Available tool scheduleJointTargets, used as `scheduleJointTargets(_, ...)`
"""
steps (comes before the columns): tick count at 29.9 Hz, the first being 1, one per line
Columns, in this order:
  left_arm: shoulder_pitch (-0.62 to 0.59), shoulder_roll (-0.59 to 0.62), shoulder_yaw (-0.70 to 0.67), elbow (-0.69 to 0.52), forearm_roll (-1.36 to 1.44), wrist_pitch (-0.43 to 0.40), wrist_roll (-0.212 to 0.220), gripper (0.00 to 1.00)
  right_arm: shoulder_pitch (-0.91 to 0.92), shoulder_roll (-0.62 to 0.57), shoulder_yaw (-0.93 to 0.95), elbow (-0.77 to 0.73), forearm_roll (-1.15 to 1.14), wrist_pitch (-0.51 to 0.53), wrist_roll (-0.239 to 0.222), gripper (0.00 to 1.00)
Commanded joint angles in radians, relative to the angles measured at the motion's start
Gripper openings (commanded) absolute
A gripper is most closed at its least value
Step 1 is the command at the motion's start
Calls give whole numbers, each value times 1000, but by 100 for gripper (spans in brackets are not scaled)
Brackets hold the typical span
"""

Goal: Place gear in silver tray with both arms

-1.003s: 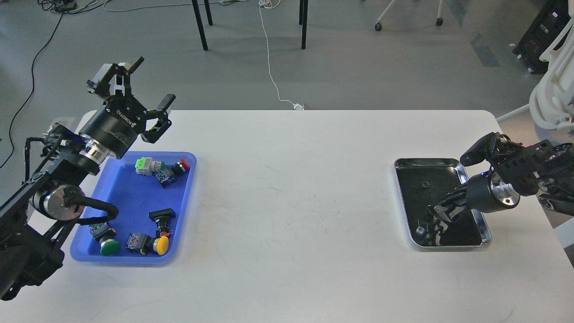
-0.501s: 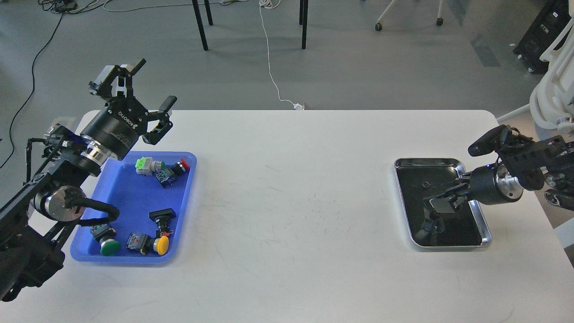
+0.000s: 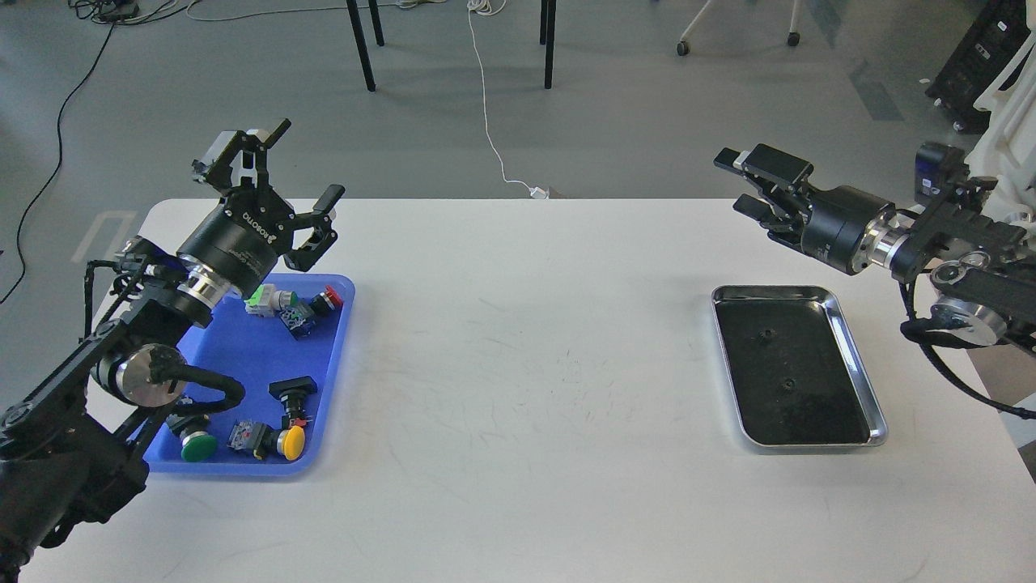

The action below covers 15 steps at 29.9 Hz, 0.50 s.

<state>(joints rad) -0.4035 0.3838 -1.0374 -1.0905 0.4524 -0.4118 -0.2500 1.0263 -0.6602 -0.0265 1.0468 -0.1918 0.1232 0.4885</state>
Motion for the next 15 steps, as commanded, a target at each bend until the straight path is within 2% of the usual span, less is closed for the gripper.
scheduleJointTargets(1,15,-38,-4,20,40,18,-9,98,-89,62,101,1,164,-1,0,99)
scheduleJointTargets(7,38,-71,-10,55,49,28,-12,98,-256,166,282,-11,169,-13,0,99)
scheduleJointTargets(15,58,-80,-12,54,51,22,-12,98,-339,177,353,2,161,-1,0,99)
